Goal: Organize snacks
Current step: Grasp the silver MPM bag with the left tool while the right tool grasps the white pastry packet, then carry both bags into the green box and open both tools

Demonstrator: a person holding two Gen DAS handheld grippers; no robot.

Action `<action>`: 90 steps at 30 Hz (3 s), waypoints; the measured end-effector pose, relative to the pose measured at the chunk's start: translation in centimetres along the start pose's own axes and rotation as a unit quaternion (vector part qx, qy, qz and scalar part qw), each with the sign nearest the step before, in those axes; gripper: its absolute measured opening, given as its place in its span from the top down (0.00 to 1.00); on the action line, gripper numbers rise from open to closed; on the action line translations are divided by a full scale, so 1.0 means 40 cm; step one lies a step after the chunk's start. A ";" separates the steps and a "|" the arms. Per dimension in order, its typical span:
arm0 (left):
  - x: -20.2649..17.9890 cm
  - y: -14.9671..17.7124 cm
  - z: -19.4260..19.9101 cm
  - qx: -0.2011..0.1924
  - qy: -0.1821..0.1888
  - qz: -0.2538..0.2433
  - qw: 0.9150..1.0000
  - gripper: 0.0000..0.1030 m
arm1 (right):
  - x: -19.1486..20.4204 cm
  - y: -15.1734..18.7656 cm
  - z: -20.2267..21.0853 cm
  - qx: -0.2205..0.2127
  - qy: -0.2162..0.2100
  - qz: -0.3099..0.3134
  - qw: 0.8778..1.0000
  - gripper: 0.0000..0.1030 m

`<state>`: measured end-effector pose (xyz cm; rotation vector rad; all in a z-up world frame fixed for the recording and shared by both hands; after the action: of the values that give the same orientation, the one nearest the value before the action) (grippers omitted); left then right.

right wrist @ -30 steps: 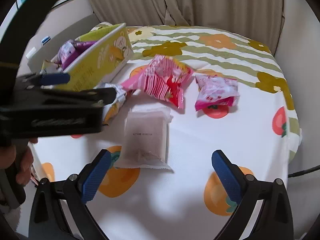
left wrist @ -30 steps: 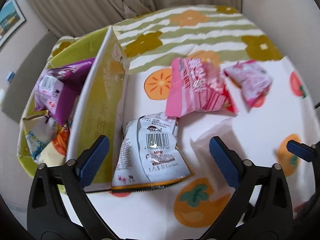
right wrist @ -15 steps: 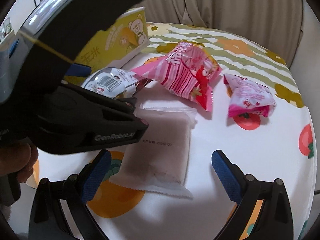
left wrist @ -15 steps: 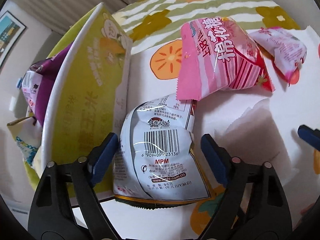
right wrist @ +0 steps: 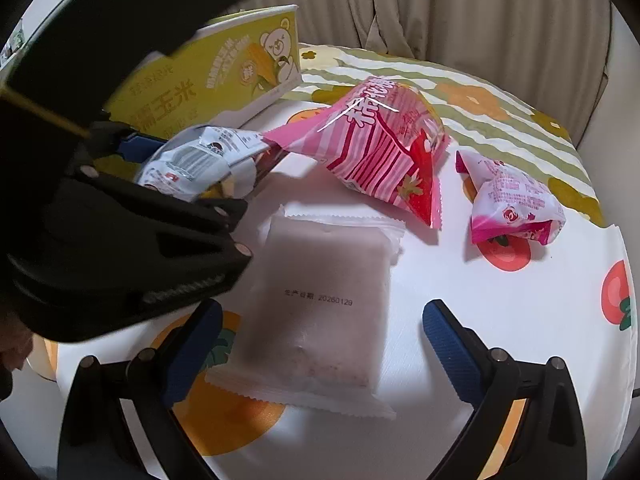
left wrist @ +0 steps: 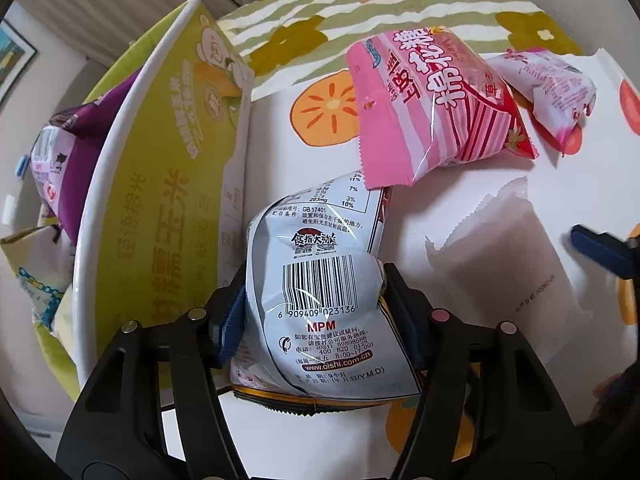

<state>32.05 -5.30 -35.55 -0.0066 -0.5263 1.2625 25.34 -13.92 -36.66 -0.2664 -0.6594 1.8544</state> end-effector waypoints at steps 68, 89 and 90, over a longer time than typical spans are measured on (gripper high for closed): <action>0.826 -0.140 0.179 -0.159 0.126 0.107 0.973 0.44 | 0.355 -0.656 0.234 -0.111 -0.001 -0.085 0.990 0.42; 0.895 -0.120 -0.021 -0.119 0.162 0.093 0.975 0.04 | 0.392 -0.717 0.024 -0.037 0.017 -0.146 0.988 0.42; 0.899 -0.113 -0.019 -0.118 0.160 0.096 0.975 0.04 | 0.393 -0.722 0.019 -0.036 0.012 -0.145 0.989 0.42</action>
<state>43.65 26.03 -21.48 -0.4623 -0.3986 1.3479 41.88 7.45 -17.91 -0.2265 -0.7100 1.5485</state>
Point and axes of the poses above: each gripper's, at about its wrist camera, not at the fingertips, and z roughly against the way its jaws point, x to its left, y to its underside, the point moved 10 cm from there along -z, roughly the way its jaws point, and after that the axes turned 6 degrees about -z, right-handed, at the moved point
